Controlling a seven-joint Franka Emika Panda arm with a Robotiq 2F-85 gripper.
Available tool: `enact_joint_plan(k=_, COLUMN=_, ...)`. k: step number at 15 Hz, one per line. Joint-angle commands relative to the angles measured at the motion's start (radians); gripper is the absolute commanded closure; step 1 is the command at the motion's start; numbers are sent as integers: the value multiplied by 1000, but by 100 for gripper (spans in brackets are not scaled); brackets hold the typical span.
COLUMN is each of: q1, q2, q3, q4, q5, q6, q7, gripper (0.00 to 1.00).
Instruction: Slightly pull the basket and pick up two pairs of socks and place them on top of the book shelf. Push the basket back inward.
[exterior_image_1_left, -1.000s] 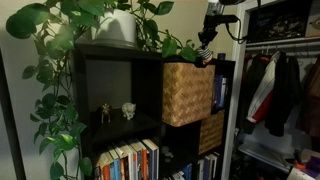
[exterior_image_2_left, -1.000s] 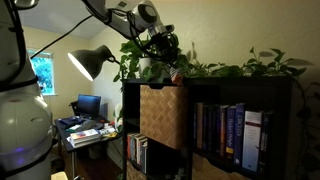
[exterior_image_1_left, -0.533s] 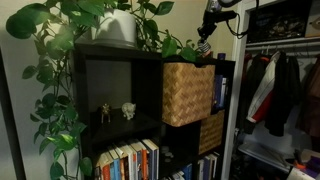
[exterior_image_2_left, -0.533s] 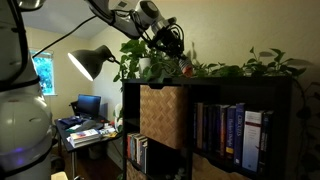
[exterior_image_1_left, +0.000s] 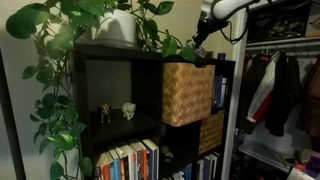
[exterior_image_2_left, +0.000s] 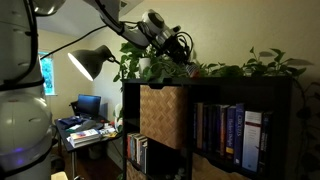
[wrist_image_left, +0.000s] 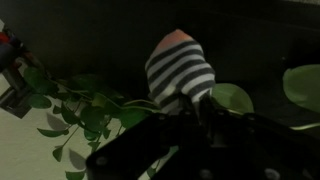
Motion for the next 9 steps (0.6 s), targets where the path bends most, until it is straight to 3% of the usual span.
enact_joint_plan(k=1, q1=3, q2=1, q3=-11, q4=-6, q5=-55, q6=18, q7=-10, gripper=64)
enact_joint_plan(k=3, q1=6, q2=-11, q3=-12, q4=-16, q5=-79, q6=25, q7=-15, gripper=57)
enact_joint_plan(k=9, q1=14, q2=-24, q3=-11, q4=-18, q5=-69, q6=11, q7=-26, gripper=18)
